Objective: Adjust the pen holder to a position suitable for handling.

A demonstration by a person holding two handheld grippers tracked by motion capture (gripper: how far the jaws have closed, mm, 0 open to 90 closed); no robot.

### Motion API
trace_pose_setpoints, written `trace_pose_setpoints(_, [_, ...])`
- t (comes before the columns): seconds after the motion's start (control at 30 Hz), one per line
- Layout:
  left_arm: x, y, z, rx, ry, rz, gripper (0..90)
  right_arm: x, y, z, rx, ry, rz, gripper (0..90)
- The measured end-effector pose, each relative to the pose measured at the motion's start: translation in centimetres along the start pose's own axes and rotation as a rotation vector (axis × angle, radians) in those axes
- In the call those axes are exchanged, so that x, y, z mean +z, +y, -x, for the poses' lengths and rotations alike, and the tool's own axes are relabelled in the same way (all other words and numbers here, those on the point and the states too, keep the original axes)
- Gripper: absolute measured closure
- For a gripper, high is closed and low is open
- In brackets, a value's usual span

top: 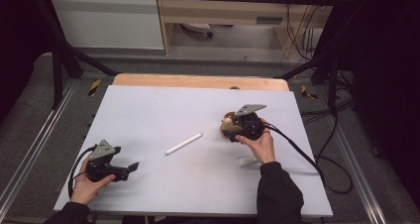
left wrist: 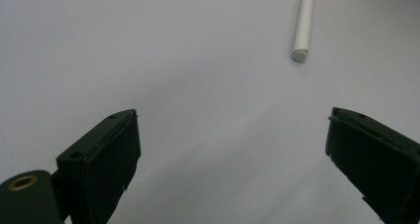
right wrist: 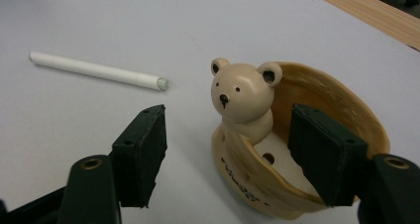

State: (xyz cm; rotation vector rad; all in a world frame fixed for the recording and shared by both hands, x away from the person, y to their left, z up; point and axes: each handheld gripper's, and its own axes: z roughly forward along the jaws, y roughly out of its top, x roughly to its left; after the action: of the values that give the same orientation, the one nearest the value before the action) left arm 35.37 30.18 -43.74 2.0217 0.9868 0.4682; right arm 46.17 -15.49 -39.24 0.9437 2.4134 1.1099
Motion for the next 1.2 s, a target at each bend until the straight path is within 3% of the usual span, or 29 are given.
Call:
trace_pose_setpoints(0.1, [0.0,0.0,0.0,0.000,0.000,0.000,6.9,0.6,0.1,0.2,-0.013,0.000,-0.010,41.4])
trace_pose_setpoints(0.53, [0.0,0.0,0.0,0.004,0.000,-0.002,7.1,1.6,0.1,0.7,-0.033,-0.008,-0.022,62.3])
trace_pose_setpoints(1.2, [0.0,0.0,-0.1,0.004,0.002,-0.001,7.3,1.5,-0.1,0.7,-0.076,-0.025,-0.024,66.3])
